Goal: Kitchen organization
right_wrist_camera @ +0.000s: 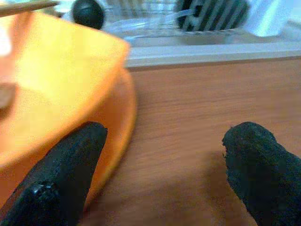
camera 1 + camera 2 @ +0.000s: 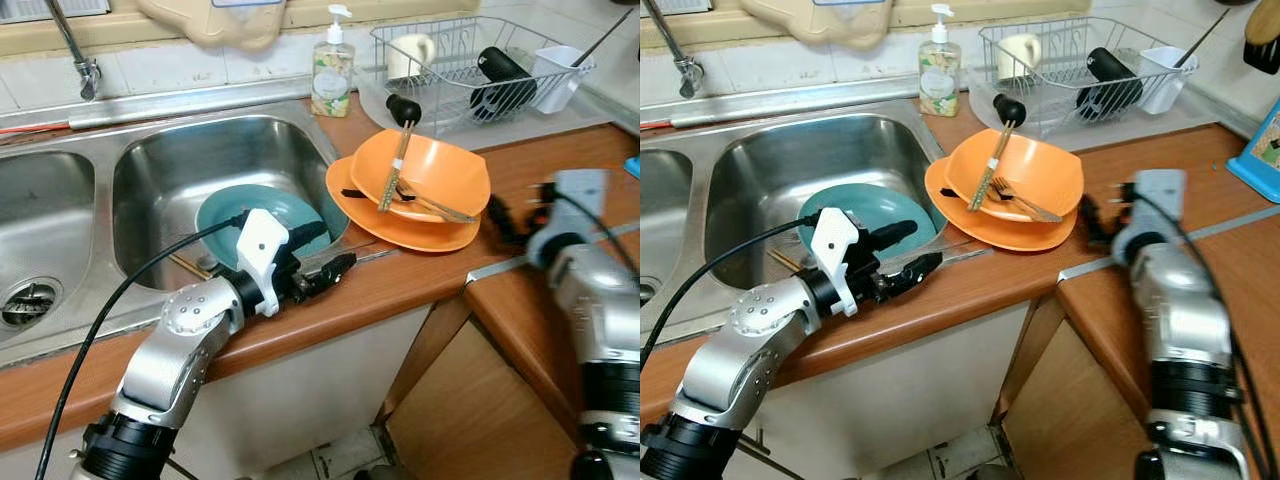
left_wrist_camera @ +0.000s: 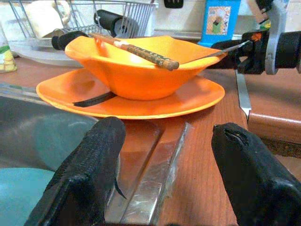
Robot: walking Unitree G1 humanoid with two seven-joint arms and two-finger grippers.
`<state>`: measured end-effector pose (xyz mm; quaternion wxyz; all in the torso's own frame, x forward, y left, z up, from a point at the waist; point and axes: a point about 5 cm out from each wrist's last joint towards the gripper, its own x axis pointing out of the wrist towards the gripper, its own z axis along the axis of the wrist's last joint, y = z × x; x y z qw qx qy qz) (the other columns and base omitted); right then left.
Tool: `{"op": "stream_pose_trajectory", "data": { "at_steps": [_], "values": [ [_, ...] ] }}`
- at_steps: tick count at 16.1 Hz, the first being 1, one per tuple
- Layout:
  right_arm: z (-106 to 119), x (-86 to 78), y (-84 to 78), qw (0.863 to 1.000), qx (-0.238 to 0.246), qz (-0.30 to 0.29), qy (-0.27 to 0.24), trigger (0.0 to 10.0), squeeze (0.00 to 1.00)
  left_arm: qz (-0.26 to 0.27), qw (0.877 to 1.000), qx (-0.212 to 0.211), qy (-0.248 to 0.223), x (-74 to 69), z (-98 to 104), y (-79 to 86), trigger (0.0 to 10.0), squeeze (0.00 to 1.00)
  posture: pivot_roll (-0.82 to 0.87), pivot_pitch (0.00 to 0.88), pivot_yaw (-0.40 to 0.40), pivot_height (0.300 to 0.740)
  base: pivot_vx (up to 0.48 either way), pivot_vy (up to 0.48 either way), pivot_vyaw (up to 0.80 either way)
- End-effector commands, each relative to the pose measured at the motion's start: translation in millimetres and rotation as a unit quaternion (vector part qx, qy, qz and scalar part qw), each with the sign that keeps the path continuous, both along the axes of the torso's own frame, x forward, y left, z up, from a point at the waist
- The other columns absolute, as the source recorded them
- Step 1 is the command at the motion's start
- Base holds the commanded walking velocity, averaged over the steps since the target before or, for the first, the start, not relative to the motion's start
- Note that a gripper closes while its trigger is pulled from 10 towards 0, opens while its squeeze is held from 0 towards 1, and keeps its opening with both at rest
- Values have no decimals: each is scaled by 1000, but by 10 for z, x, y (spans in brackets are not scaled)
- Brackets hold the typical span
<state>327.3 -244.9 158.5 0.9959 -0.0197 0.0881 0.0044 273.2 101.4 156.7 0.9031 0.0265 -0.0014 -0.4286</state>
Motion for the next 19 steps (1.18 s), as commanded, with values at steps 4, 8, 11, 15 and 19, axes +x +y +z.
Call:
{"op": "stream_pose_trajectory", "data": {
  "at_steps": [4, 8, 11, 15, 19],
  "values": [
    [27, -15, 179, 1000, -2, 25, 0, 10000, 0, 31, 999, 24, 2, 98, -9, 13, 10000, 0, -138, 0, 1, 740, 0, 0, 0],
    [11, -66, 295, 999, 0, 37, 9, 10000, 0, 27, 999, 21, -14, 124, 83, -57, 10000, 0, -134, 0, -3, 740, 0, 0, 0],
    [36, -103, 323, 999, 1, 38, 10, 10000, 0, 19, 999, 18, -24, 171, 141, -174, 10000, 0, -136, 0, -4, 740, 0, 0, 0],
    [65, -154, 424, 999, 9, 45, 10, 10000, 0, -1, 999, 13, -40, 295, 237, -344, 10000, 1000, -141, 0, 3, 740, 0, 0, 0],
    [47, -188, 445, 999, 6, 47, 17, 10000, 0, 18, 998, 21, -51, 362, 258, -320, 10000, 0, -142, 0, 6, 740, 0, 0, 0]
  ]
}}
